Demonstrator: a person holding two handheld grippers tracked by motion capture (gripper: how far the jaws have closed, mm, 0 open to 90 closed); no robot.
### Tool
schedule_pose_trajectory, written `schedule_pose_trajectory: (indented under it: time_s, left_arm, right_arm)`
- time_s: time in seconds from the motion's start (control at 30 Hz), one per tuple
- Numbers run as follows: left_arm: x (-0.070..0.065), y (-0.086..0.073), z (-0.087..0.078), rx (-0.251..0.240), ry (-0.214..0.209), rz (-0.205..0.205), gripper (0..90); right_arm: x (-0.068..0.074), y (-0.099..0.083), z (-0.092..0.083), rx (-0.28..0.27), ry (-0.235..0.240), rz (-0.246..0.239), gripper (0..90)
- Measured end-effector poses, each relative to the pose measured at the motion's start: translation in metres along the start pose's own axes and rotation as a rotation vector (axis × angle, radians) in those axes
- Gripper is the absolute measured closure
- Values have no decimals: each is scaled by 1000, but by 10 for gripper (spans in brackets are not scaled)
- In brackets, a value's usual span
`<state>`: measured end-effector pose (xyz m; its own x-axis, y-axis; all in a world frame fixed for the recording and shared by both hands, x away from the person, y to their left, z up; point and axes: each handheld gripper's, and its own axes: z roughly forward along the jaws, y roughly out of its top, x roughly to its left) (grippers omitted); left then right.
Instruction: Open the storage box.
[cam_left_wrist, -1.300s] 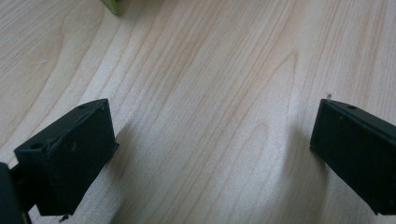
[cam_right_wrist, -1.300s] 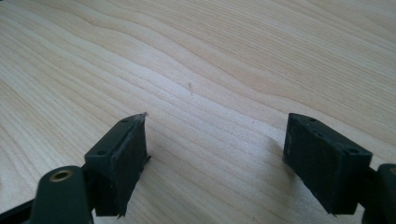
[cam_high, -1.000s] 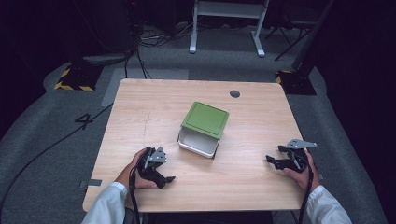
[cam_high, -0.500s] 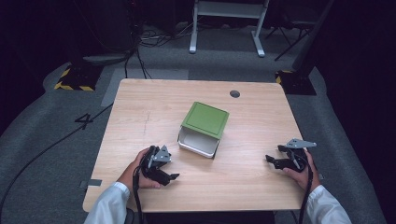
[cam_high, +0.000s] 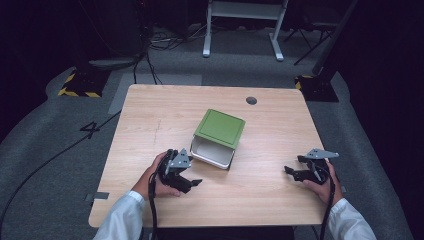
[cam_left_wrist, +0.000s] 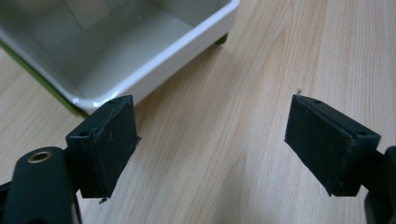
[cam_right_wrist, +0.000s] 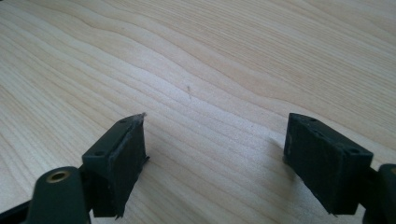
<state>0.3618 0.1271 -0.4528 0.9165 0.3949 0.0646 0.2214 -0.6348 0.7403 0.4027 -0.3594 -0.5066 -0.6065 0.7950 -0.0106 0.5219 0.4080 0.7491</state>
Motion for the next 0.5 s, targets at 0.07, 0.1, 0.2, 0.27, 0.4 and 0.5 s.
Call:
schedule_pose_trajectory:
  time_s: [0.07, 0.1, 0.2, 0.27, 0.4, 0.5]
  left_arm:
    - [0, 4, 0, -7, 9, 9, 172]
    - [0, 5, 0, -11, 11, 6, 172]
    - [0, 11, 2, -24, 9, 12, 172]
    - [0, 15, 5, -32, -1, 19, 172]
    - [-1, 22, 11, -26, -6, 39, 173]
    - [0, 26, 14, -31, -8, 37, 173]
  right_arm:
    - [0, 0, 0, 0, 0, 0, 210]
    - [0, 0, 0, 0, 0, 0, 210]
    - [0, 0, 0, 0, 0, 0, 210]
    - [0, 0, 0, 0, 0, 0, 210]
    - [0, 0, 0, 0, 0, 0, 209]
    - [0, 0, 0, 0, 0, 0, 209]
